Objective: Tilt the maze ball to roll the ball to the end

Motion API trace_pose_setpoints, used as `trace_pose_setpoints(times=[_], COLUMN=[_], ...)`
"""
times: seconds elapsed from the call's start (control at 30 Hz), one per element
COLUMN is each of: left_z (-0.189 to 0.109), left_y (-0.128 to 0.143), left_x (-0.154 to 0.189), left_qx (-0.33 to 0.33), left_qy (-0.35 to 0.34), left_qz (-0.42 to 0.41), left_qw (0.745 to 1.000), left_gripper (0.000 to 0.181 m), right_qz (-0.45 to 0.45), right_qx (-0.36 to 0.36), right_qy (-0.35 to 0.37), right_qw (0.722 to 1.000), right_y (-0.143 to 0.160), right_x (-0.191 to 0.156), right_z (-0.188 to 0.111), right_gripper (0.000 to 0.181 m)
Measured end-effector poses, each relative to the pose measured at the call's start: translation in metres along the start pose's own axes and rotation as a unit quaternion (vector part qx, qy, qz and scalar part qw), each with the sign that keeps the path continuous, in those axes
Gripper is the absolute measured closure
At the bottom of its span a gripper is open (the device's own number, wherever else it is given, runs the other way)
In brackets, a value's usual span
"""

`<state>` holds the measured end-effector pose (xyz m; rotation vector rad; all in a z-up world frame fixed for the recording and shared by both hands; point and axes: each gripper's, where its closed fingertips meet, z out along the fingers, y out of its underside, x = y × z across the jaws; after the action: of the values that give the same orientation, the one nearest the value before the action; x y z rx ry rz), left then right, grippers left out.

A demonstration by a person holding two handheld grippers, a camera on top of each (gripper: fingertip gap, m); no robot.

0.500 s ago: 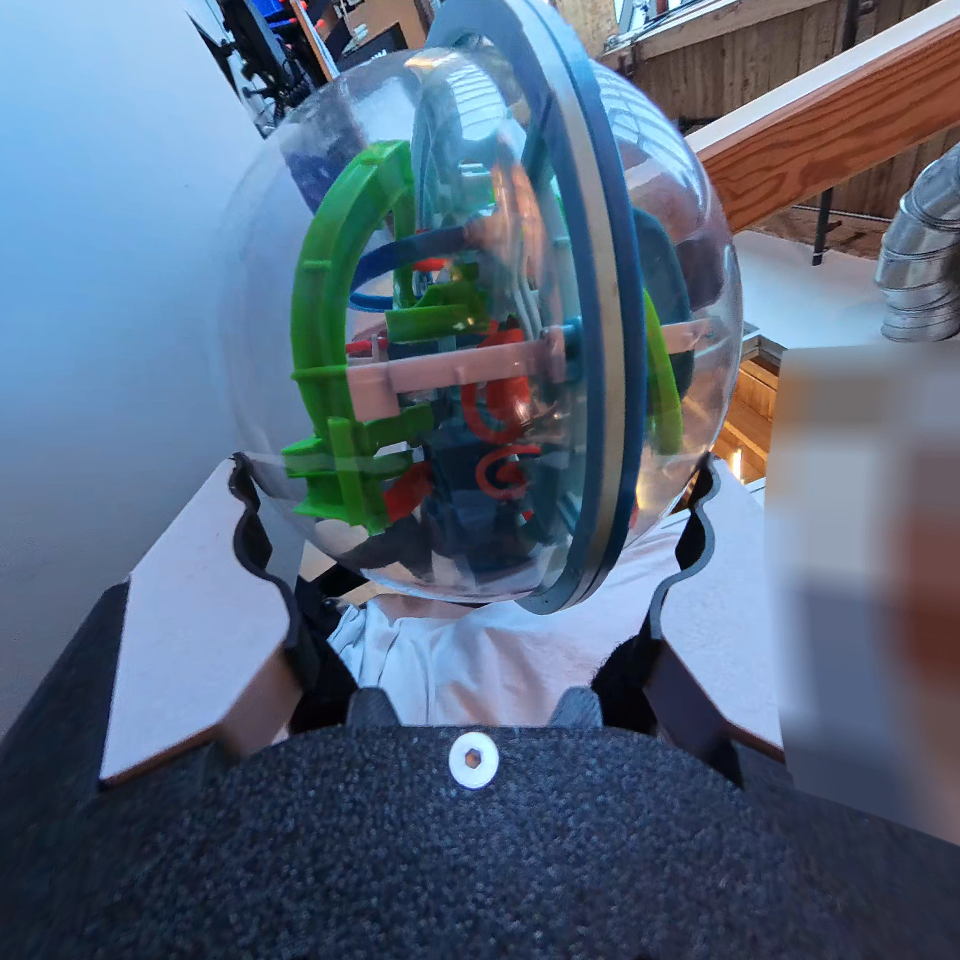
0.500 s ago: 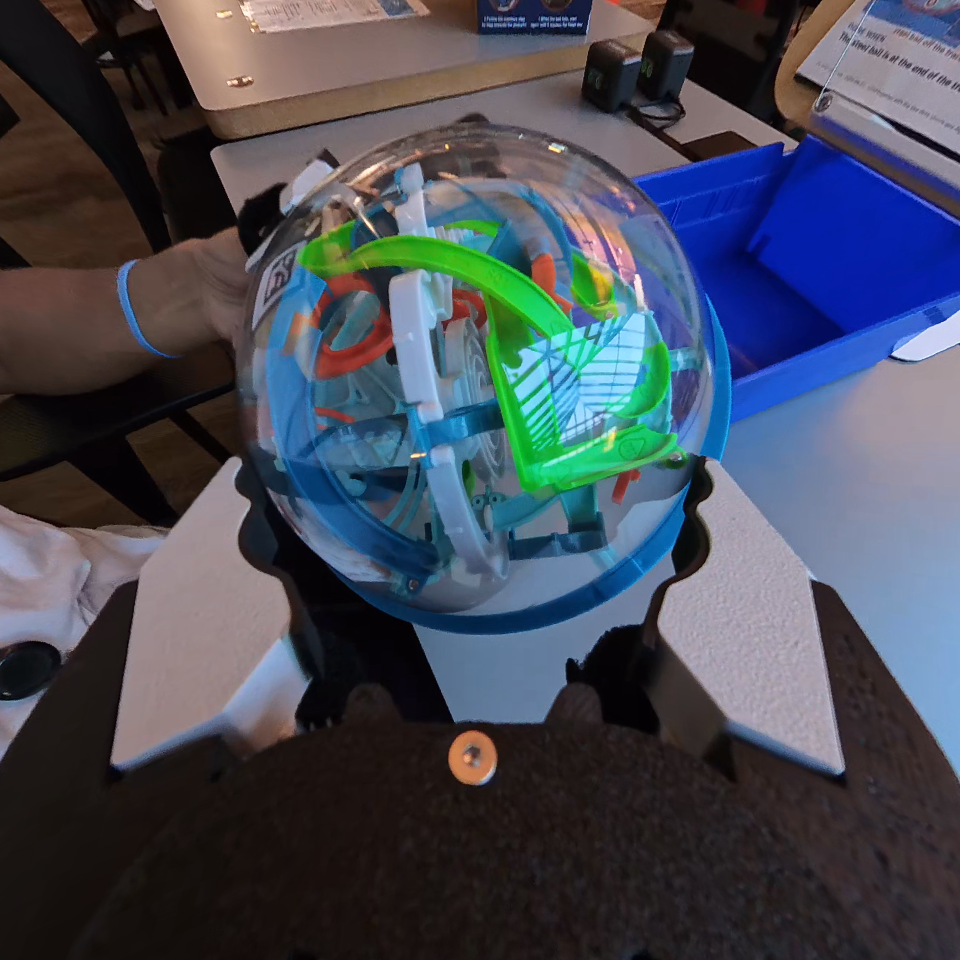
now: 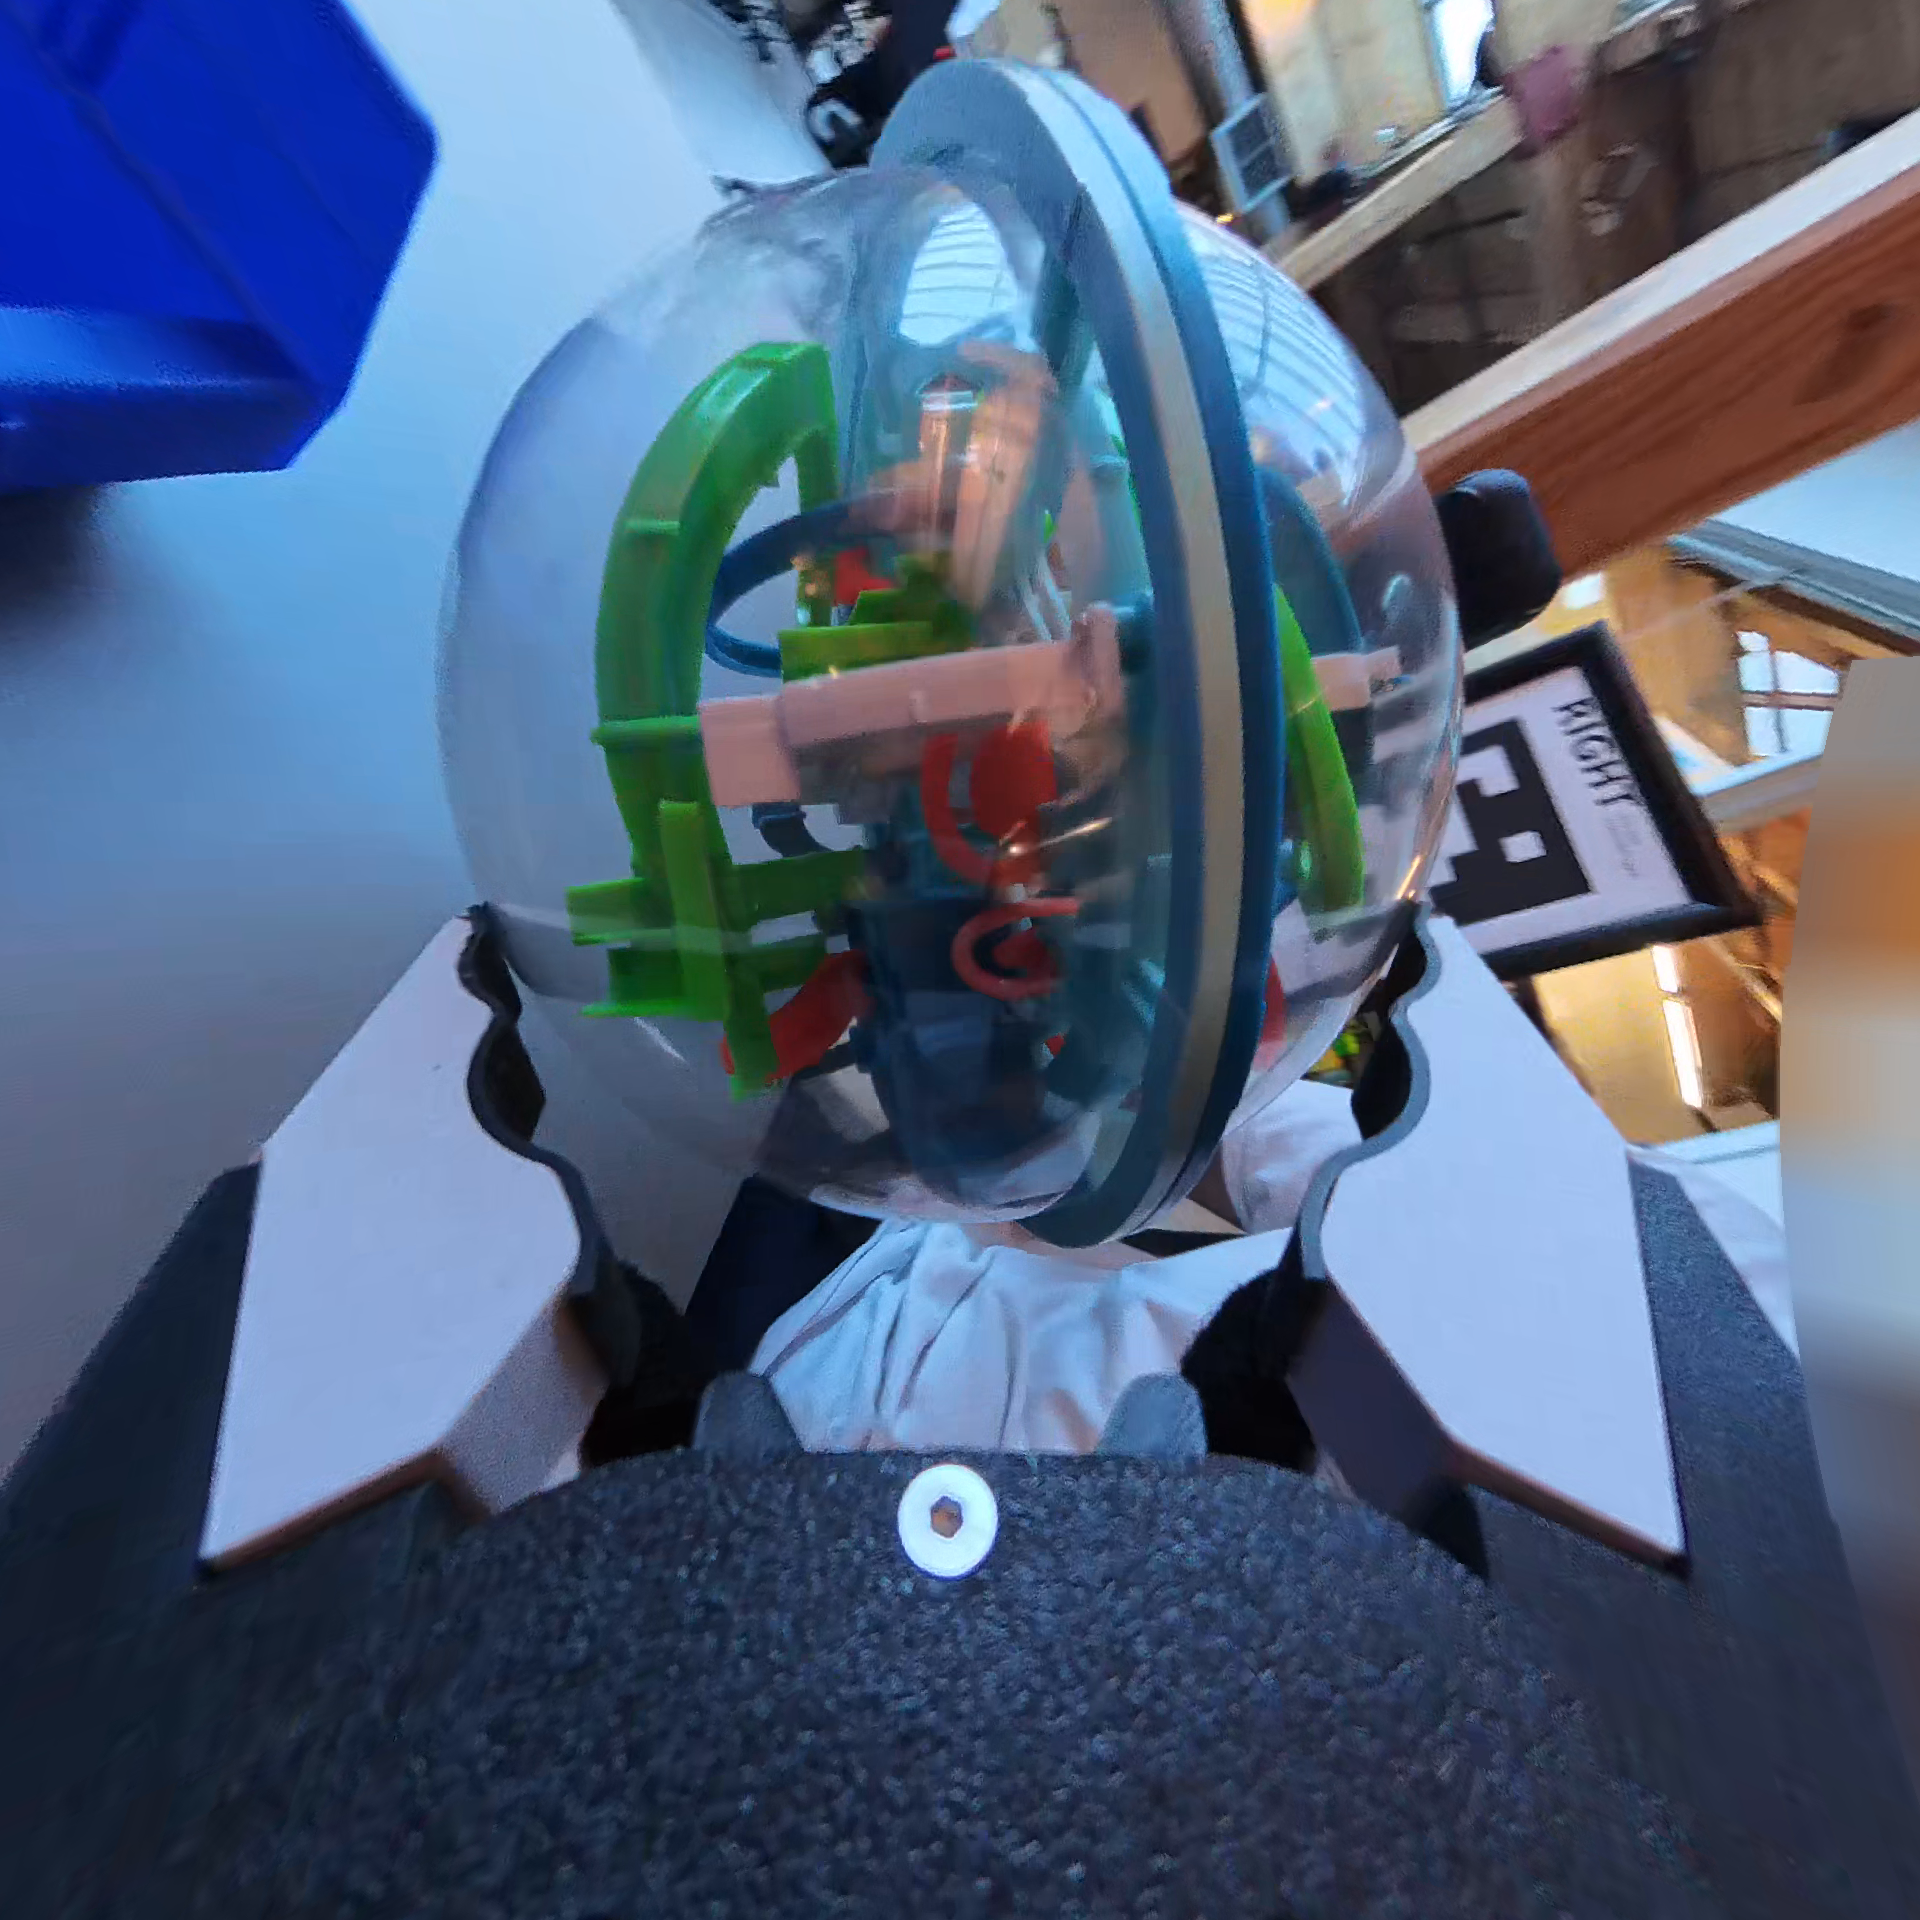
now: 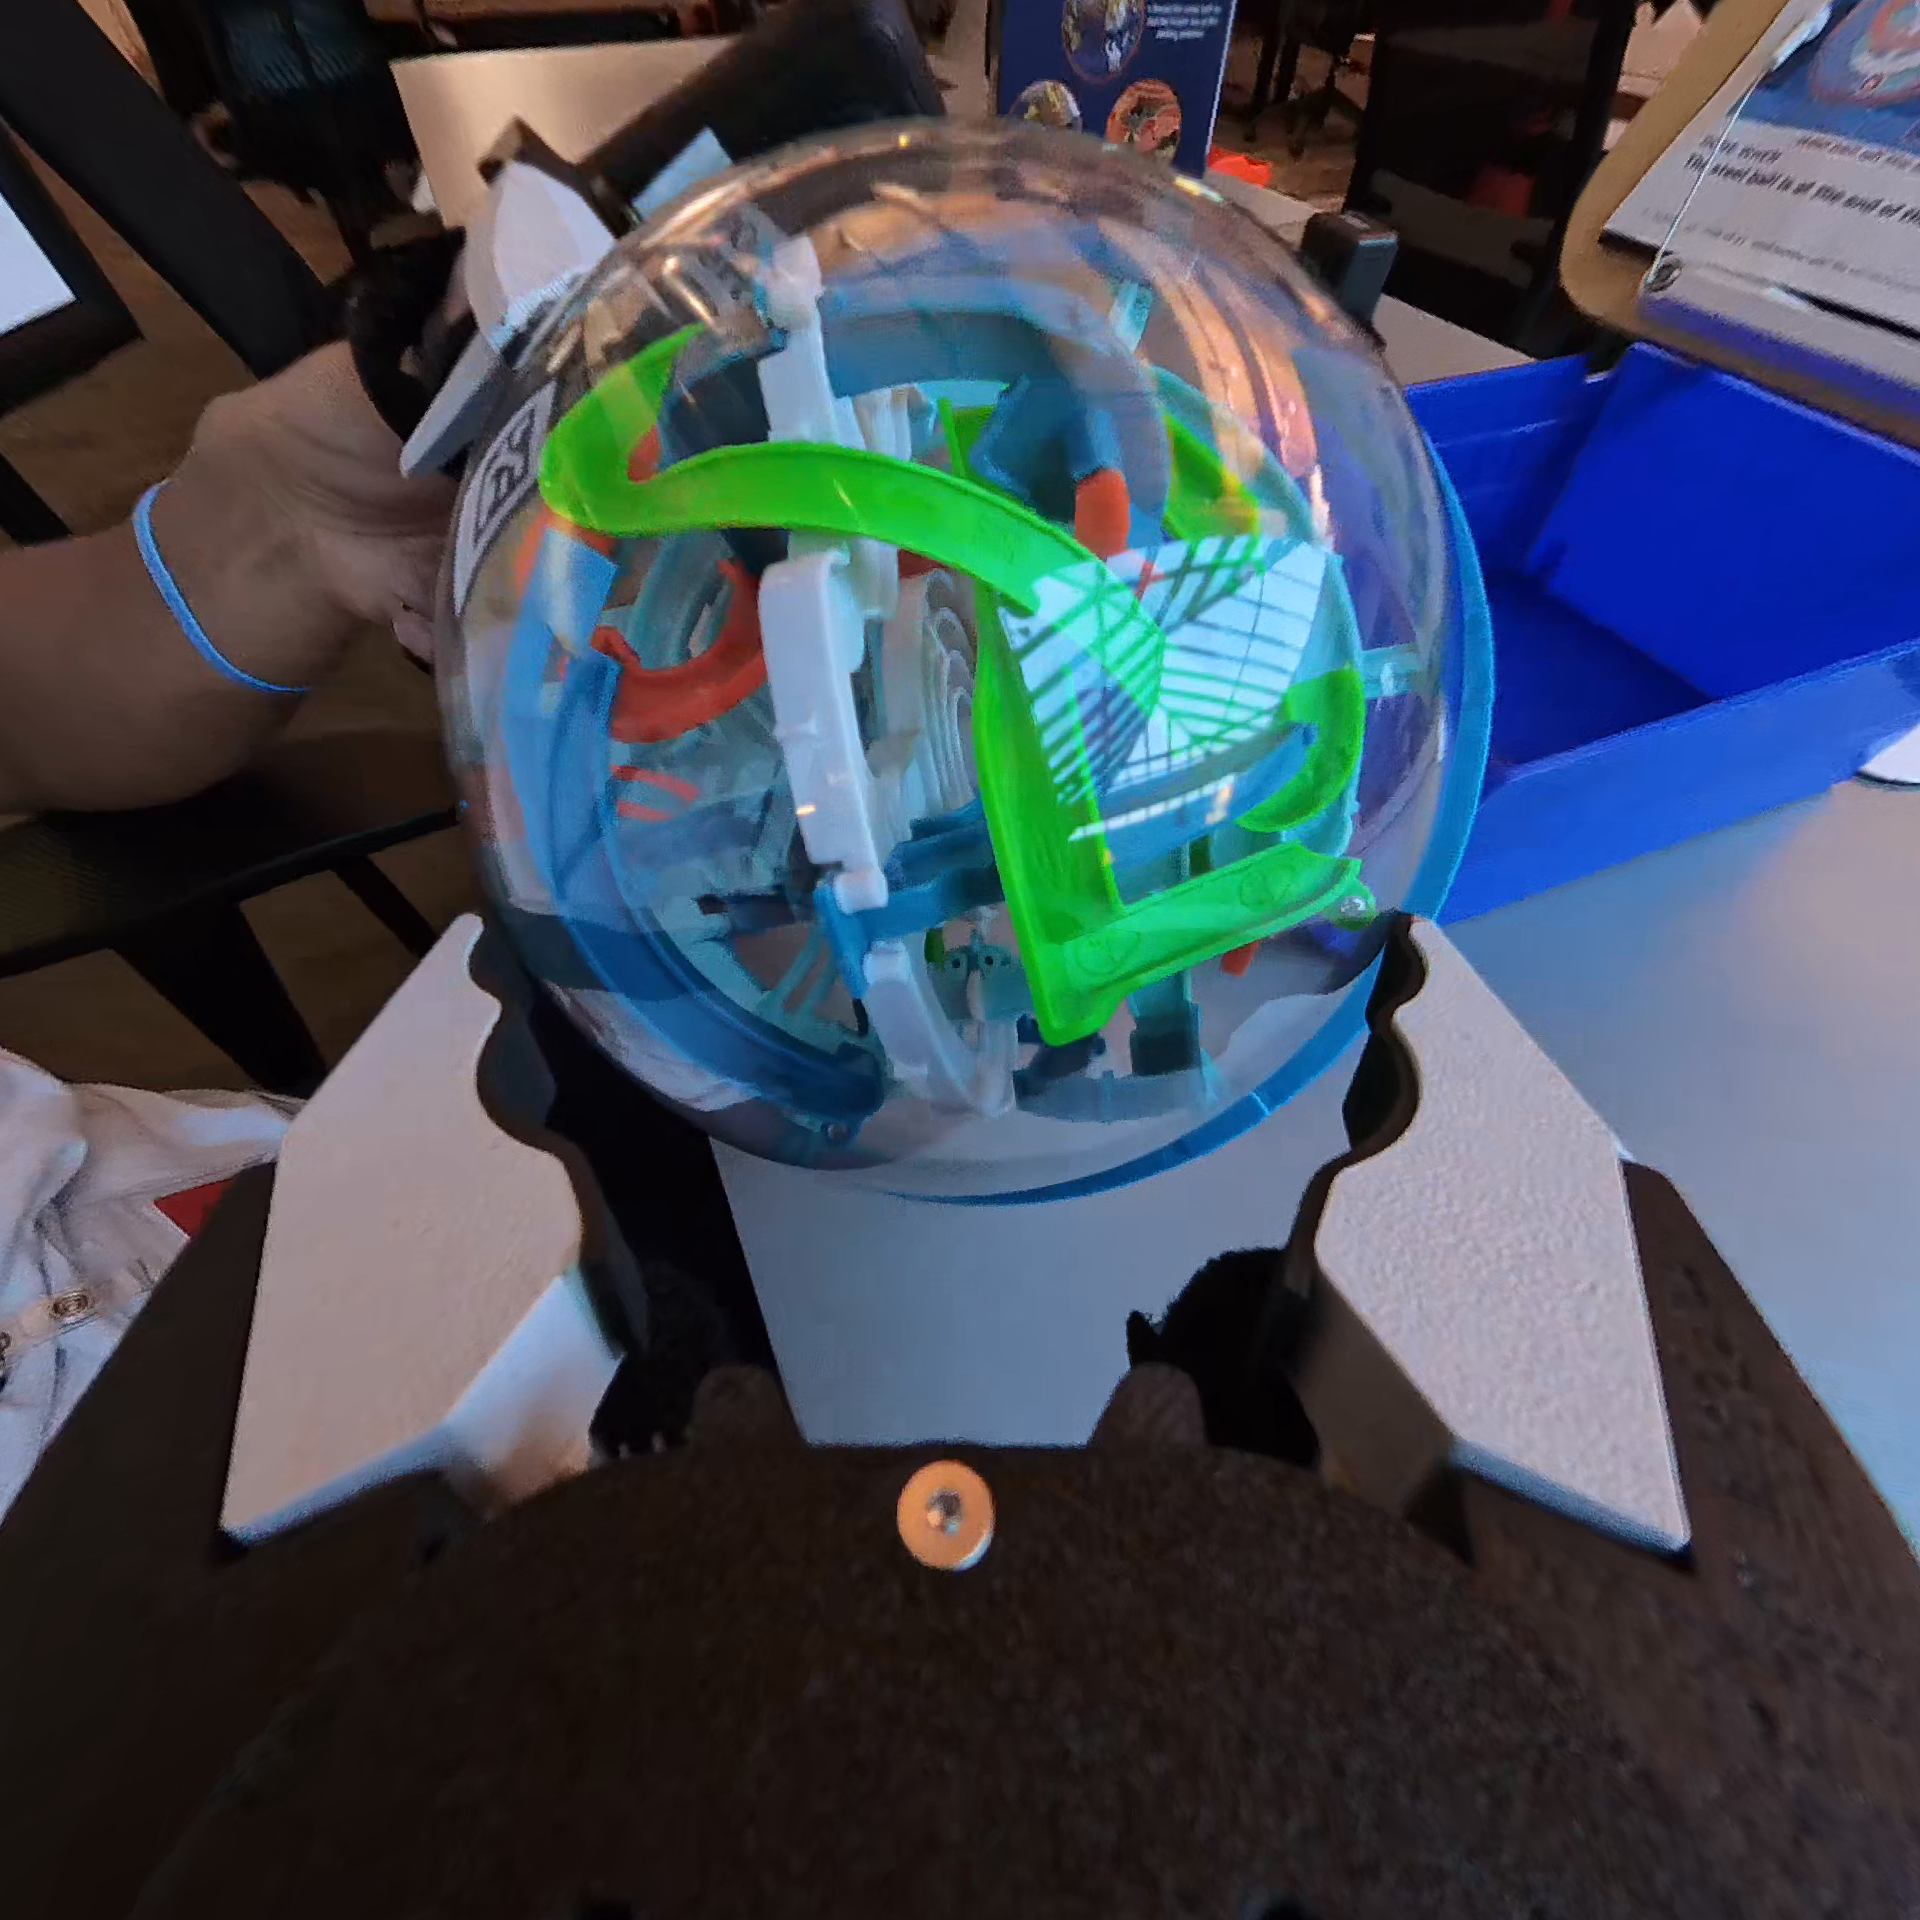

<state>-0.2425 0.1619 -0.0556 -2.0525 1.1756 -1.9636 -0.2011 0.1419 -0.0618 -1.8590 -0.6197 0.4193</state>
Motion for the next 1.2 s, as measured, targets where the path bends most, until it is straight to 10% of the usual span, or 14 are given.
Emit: trace_pose_setpoints(times=[0.63,1.2], left_z=[0.023,0.031], left_y=[0.050,0.049], left_x=[-0.012,-0.012], left_qx=[-0.075,-0.108], left_qy=[0.012,-0.046], left_qz=[-0.174,-0.105], left_qw=[0.982,0.988], left_gripper=[0.025,0.042], right_qz=[0.115,0.180], right_qx=[0.009,0.089], right_qy=[-0.134,-0.201], right_qw=[0.984,0.959], right_y=[0.035,0.043], right_x=[-0.005,0.019], right_z=[-0.006,-0.015], right_gripper=[0.028,0.028])
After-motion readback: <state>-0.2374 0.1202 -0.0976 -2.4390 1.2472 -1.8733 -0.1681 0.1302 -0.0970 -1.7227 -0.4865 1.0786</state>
